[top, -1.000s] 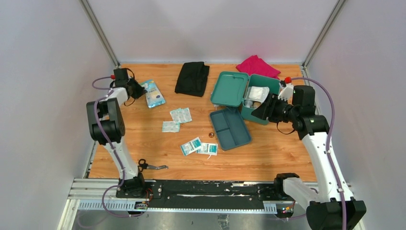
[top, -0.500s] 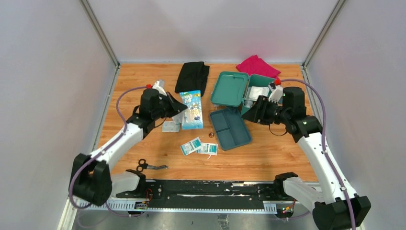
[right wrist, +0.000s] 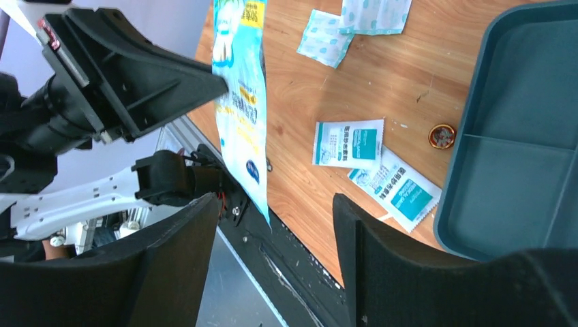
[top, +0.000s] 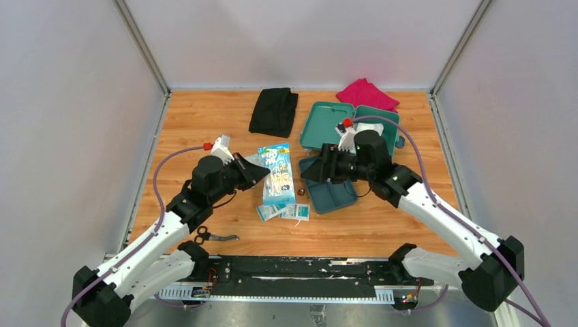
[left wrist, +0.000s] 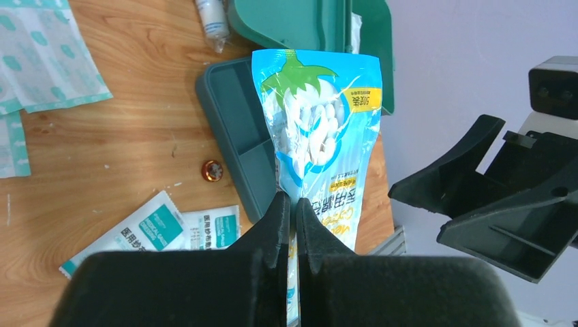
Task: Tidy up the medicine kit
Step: Pick up the medical item at the center of the board.
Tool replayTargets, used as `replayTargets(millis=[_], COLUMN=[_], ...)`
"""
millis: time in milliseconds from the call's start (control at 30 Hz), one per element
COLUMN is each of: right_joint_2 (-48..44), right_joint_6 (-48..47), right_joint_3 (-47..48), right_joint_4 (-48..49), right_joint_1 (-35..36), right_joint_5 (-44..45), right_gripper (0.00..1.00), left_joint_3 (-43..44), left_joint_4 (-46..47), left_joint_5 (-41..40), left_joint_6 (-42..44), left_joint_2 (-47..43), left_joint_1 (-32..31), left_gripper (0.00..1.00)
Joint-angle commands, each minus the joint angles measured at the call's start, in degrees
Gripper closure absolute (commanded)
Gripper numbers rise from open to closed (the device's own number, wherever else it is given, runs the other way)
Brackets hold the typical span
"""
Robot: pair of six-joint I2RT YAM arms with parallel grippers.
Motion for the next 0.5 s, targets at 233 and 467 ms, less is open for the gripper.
replayTargets(millis=[233, 467], right_joint_2=[11.85, 15.87], right_joint_6=[6.14, 7.44], right_joint_3=[3.14, 4.31], right_joint_4=[11.23, 12.77], right_joint_1=[7.34, 8.74], right_joint_5=[6.17, 5.37], right_gripper=[0.40, 0.50], left_joint_3=[-3.07, -3.75], left_joint_4=[2.39, 2.39], left_joint_5=[0.86, 1.12], left_joint_6=[-1.71, -1.71], left_joint_2=[-0.76, -2.25], left_joint_1=[-0.37, -0.41], left_gripper=[1.00, 1.00])
